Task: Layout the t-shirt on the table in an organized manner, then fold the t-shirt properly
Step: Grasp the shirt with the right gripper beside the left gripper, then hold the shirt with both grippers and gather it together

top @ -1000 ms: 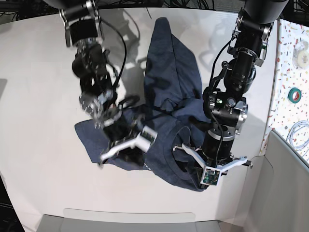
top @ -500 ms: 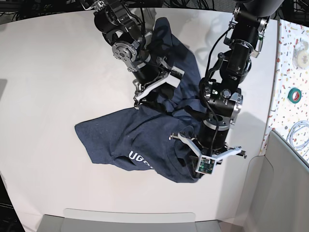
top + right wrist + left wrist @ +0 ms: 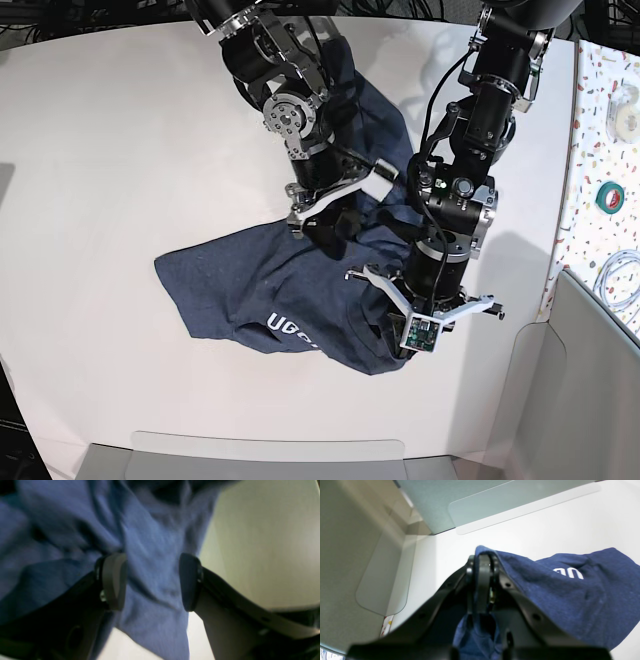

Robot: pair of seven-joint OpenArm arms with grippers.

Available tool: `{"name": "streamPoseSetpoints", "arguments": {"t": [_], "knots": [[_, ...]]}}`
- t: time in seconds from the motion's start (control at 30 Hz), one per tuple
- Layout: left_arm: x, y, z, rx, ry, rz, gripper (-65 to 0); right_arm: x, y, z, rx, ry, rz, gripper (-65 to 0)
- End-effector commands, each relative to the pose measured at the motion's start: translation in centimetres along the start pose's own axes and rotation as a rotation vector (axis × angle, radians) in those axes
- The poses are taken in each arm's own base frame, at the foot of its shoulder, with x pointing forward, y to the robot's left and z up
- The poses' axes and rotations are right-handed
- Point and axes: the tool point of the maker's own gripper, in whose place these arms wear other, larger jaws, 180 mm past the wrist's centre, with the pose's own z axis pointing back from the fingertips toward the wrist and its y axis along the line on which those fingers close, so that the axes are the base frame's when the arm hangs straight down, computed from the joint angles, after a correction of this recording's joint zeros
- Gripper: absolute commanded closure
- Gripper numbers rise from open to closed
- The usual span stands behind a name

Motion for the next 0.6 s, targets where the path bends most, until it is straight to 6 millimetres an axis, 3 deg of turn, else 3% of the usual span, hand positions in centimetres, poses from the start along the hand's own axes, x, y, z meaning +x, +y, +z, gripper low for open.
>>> {"name": "streamPoseSetpoints", "arguments": {"t": [0.0,0.27,0.43,0.57], "knots": [[2.2,0.6,0.1,0.019,-0.075,0.0,-0.1,1.0,-2.2,-0.4,-0.064,-0.025,-0.006,-33.0],[2.4,0.5,0.0,0.018,-0.078,0.003,-0.1,0.7,-3.2,-1.2,-0.096,-0.013,-0.009,-33.0],[2.5,0.6,0.0,0.02,-0.08,0.003,-0.1,1.0,-2.2,-1.1,-0.052,-0.019,-0.09,-33.0],[2.4,0.6,0.0,0.02,-0.078,0.003,-0.1,-0.2,0.1,-1.3,0.005,0.011,-0.095,-33.0]]}}
